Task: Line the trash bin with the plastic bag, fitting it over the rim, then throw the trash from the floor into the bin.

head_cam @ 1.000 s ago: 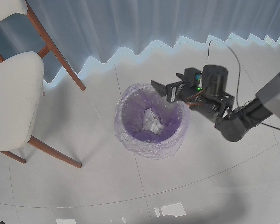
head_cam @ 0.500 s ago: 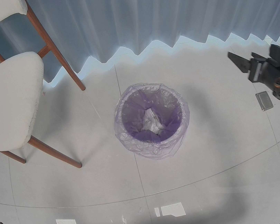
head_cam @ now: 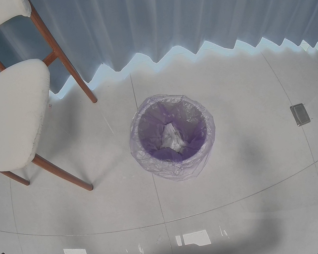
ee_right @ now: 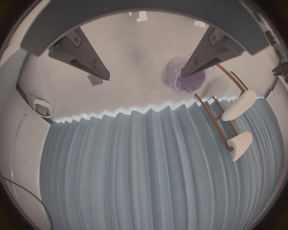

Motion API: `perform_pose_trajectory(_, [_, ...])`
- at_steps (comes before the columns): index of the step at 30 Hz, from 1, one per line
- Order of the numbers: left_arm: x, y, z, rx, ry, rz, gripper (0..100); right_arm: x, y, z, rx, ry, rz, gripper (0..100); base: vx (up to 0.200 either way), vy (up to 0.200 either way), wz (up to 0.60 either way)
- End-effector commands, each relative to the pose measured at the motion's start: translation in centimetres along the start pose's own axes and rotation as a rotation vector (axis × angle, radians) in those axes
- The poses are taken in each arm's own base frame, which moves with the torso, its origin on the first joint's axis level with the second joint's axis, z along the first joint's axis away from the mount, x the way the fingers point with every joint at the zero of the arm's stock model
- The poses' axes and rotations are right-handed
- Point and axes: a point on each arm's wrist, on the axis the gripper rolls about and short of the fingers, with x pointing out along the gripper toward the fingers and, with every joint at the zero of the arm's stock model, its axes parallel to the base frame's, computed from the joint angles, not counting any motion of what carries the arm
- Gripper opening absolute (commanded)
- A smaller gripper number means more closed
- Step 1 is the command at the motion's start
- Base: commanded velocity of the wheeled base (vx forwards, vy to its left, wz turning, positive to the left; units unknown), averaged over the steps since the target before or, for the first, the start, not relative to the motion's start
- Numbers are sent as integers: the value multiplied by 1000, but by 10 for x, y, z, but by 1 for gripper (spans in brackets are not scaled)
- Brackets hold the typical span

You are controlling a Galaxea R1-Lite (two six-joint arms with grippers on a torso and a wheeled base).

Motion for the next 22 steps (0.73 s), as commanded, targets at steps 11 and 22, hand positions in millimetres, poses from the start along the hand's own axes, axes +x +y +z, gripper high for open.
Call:
perform_pose_trajectory(11, [0,0,-6,11,14,-19,100,-92,-15,-118,-48,-28,-113,100,0,0,0])
perform_pose_trajectory(22, [0,0,-6,2,12,-14,100,-92,-15,-118,-49,-27,-109,100,0,0,0])
